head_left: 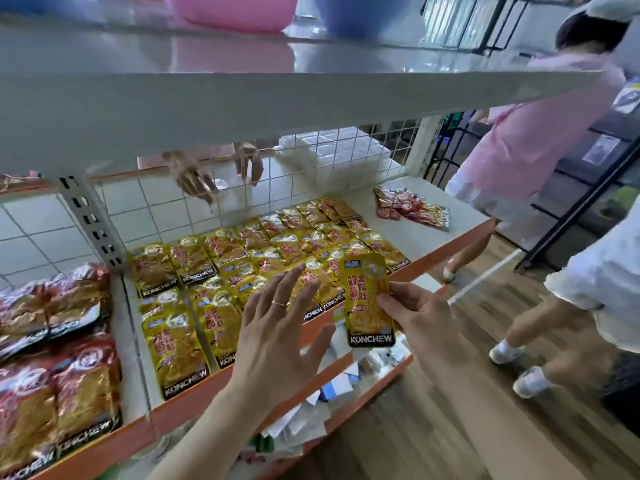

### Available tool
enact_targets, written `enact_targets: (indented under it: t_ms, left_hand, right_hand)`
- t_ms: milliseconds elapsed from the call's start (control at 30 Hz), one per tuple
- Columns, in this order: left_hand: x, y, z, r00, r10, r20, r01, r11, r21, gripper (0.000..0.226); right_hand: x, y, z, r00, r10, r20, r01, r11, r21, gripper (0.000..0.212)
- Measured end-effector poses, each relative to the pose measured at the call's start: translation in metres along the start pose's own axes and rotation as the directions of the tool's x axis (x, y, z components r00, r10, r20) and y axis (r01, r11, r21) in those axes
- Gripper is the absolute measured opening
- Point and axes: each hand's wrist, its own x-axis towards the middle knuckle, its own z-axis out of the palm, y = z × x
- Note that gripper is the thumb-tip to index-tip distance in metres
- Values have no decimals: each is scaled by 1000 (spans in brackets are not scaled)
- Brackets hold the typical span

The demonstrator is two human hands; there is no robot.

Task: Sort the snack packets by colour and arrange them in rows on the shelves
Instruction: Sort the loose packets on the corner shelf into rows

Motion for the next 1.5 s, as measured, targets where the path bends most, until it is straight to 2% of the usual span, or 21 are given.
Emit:
enact_targets:
  t_ms: [300,533,700,1067,1333,1500]
  left_hand:
    - [14,-26,26,996,-67,57,64,997,51,67]
    - [28,-28,43,989,-142,31,135,979,150,64]
    - [44,-30,47,962,-272,-6,268,941,208,65]
    - [56,-78,32,903,-414,-112,427,847,317,68]
    - [53,-110,10,844,-531,-69,520,783,341,77]
    - [49,-124,-2,817,-572,-67,558,756,343,82]
  right_hand:
    - [40,14,15,997,-18,79,24,997,-75,14]
    - [86,12,18,982,-10,189,30,994,-101,11]
    - [128,10,24,951,2,311,36,992,-118,14]
    - [182,17,98,883,-33,469,93,990,-106,14]
    - [199,21,156,844,7,536,115,974,-193,22]
    - [201,27,185,829,12,560,138,965,-225,21]
